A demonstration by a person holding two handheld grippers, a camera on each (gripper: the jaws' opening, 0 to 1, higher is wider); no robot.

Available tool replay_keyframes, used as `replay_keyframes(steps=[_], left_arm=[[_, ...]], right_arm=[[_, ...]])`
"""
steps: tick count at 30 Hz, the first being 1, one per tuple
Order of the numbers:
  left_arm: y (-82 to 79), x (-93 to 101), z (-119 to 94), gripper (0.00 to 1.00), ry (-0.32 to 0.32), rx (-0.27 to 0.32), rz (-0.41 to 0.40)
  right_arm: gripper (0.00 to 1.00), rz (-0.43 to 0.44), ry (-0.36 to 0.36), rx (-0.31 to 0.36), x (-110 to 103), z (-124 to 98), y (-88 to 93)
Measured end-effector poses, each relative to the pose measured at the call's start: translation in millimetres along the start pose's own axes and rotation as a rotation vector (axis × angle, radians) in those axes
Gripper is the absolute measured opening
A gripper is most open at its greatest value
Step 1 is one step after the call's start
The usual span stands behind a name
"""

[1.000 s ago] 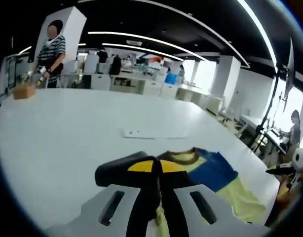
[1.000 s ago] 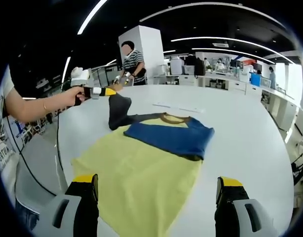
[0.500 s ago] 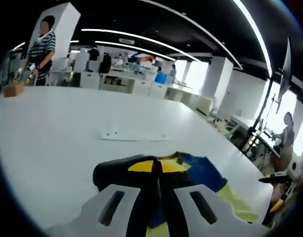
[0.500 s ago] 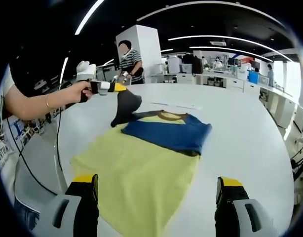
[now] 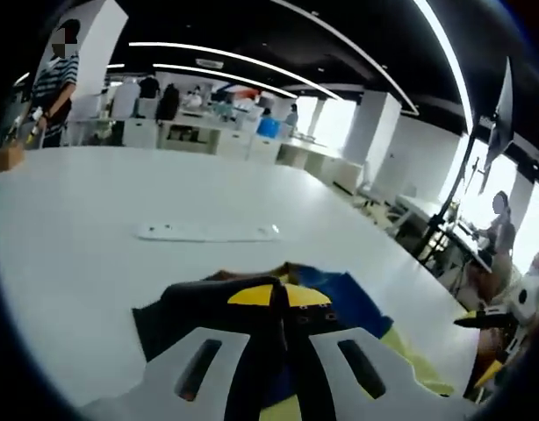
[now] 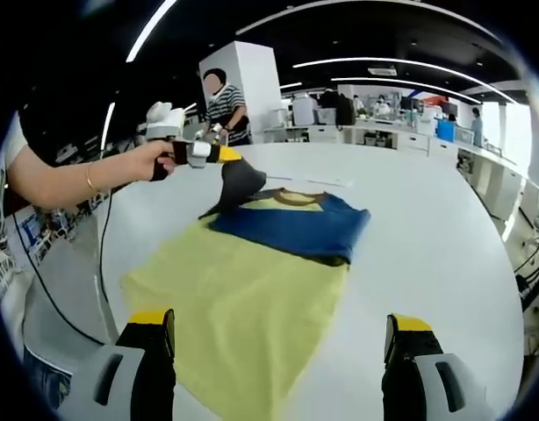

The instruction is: Fold the garment on the visible template until the final outline fits inside the template.

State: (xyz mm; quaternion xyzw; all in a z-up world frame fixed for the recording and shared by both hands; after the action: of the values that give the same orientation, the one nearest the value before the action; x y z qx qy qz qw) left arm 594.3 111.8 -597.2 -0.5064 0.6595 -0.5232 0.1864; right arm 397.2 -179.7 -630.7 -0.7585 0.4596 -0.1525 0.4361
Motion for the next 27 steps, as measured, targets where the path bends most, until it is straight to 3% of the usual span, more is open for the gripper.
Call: replay_keyframes(steps=[7,11,17,21,27], left_arm=[[15.6,14.0,18.2,0.00,0.014,-0.043,0.028],[31.6,20.5,29.6,0.00,0.032,-0.105,0.094],[45.9,28.2,40.9,0.00,0.046,-0.145,0.099],[53.3,36.7,51.9,0.00,0.092,-0.166,0.095],[58.2,46.1,56.7,0.11,0.163,-0.176,0.201]], right_arm=[[0.99,0.009,0.001,-0.006,2.2,3.4,2.1],[0.99,0.017,0.006,-0.004,3.4,5.4,2.2],[0.99,0.023,0.003,-0.007,3.0,9.4,3.3],[0.99,0.025,0.006,-0.009,3.8,9.8,3.7],[0.99,0.032,0.015,-0.012,5.5,9.1,5.8]])
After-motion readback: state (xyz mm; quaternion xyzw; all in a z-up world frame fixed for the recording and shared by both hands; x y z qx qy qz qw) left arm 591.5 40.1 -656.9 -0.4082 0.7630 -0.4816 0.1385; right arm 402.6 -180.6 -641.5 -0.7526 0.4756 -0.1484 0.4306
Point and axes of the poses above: the point that each gripper's makers call its tool centre point, and the gripper's own axes: z roughly forward along the fingers, x roughly to its right, y roughly out of its underside, the point moved 8 cm from there along -z, roughly backward along the fingers, and after that the axes turned 1 degree about z, right-handed, at the moved point
